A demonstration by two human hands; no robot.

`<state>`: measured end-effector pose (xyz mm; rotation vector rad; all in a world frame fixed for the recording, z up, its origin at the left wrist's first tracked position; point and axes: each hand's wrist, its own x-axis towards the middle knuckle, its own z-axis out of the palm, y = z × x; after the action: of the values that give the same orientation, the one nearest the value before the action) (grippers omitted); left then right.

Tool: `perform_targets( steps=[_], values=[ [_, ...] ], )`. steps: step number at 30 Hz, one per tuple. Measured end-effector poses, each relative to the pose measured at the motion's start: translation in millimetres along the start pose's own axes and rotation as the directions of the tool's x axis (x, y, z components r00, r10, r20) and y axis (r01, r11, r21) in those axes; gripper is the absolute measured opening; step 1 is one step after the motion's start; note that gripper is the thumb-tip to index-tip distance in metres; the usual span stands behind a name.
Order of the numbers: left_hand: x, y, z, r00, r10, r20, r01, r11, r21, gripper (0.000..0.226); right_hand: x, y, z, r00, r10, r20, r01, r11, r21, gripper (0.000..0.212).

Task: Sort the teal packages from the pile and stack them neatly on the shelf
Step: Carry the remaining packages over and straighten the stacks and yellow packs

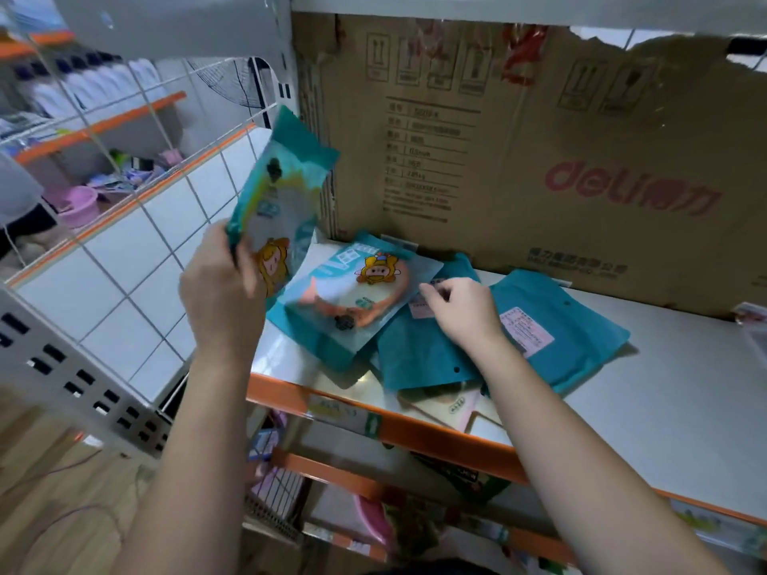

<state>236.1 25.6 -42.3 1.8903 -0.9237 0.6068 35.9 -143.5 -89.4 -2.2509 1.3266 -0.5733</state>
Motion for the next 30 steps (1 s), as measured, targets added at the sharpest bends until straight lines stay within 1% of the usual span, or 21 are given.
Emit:
perform_targets(
  steps=[2, 4, 6, 8, 10, 12, 14, 15, 16, 18, 19, 22, 24, 26, 28, 30],
  values=[
    [-0.4, -3.5, -5.0, 0.995, -0.074, -0.059, 0.070, 0.995, -0.064, 0.021, 13.0, -7.6, 6.0, 0.994, 0.096, 0.057, -0.096, 0.995, 0.001, 0.051],
    [-1.7, -9.3, -7.0, 0.983, -0.168, -0.069, 0.154, 0.972, -0.175, 0.023, 23.7, -14.0, 13.1, 0.983, 0.167, 0.080, -0.171, 0.984, 0.053, 0.062],
    [-3.6, -14.9, -7.0, 0.968, -0.247, -0.046, 0.227, 0.939, -0.258, 0.021, 31.7, -19.2, 19.9, 0.965, 0.240, 0.105, -0.254, 0.957, 0.140, 0.070],
    [-6.8, -20.6, -6.3, 0.960, -0.279, -0.028, 0.261, 0.926, -0.273, 0.020, 34.8, -22.6, 24.1, 0.941, 0.311, 0.133, -0.336, 0.904, 0.264, 0.072],
    [-9.7, -26.9, -5.1, 0.952, -0.305, -0.022, 0.287, 0.918, -0.273, 0.021, 37.8, -22.5, 26.8, 0.923, 0.351, 0.158, -0.385, 0.856, 0.344, 0.063],
    [-11.8, -32.2, -4.5, 0.940, -0.340, -0.021, 0.320, 0.902, -0.289, 0.020, 42.4, -20.8, 28.6, 0.906, 0.385, 0.178, -0.424, 0.813, 0.400, 0.039],
    [-13.2, -36.5, -4.0, 0.930, -0.366, -0.021, 0.343, 0.890, -0.301, 0.018, 45.9, -20.4, 29.7, 0.882, 0.418, 0.220, -0.470, 0.739, 0.482, 0.018],
    [-13.8, -37.8, -4.0, 0.929, -0.370, -0.020, 0.347, 0.888, -0.302, 0.017, 46.5, -20.2, 30.7, 0.876, 0.421, 0.237, -0.480, 0.707, 0.519, 0.013],
    [-14.1, -38.7, -3.9, 0.929, -0.370, -0.018, 0.348, 0.887, -0.304, 0.017, 46.7, -19.8, 31.9, 0.879, 0.412, 0.240, -0.474, 0.699, 0.536, 0.012],
    [-14.9, -39.4, -3.6, 0.931, -0.366, -0.004, 0.346, 0.884, -0.316, 0.017, 44.1, -18.1, 32.4, 0.905, 0.375, 0.201, -0.421, 0.715, 0.559, 0.016],
    [-15.4, -39.2, -3.4, 0.931, -0.366, 0.005, 0.347, 0.878, -0.329, 0.017, 42.3, -16.3, 32.0, 0.915, 0.362, 0.180, -0.394, 0.698, 0.598, 0.017],
    [-16.2, -35.9, -1.4, 0.922, -0.385, 0.043, 0.369, 0.838, -0.403, 0.017, 38.8, -3.7, 28.4, 0.912, 0.383, 0.147, -0.358, 0.567, 0.742, 0.017],
    [-16.9, -31.8, 2.6, 0.909, -0.409, 0.083, 0.400, 0.794, -0.459, 0.017, 36.2, 8.0, 24.0, 0.890, 0.446, 0.091, -0.341, 0.520, 0.783, 0.023],
    [-19.1, -25.7, 7.8, 0.886, -0.441, 0.145, 0.451, 0.741, -0.497, 0.016, 32.8, 22.3, 18.2, 0.846, 0.530, 0.048, -0.339, 0.466, 0.817, 0.022],
    [-23.7, -19.0, 14.2, 0.859, -0.459, 0.228, 0.504, 0.677, -0.537, 0.015, 30.0, 36.4, 9.3, 0.804, 0.592, 0.060, -0.360, 0.404, 0.841, 0.019],
    [-29.4, -12.0, 21.3, 0.820, -0.480, 0.310, 0.565, 0.594, -0.573, 0.016, 27.6, 48.9, -1.3, 0.771, 0.628, 0.105, -0.391, 0.337, 0.857, 0.024]
  ],
)
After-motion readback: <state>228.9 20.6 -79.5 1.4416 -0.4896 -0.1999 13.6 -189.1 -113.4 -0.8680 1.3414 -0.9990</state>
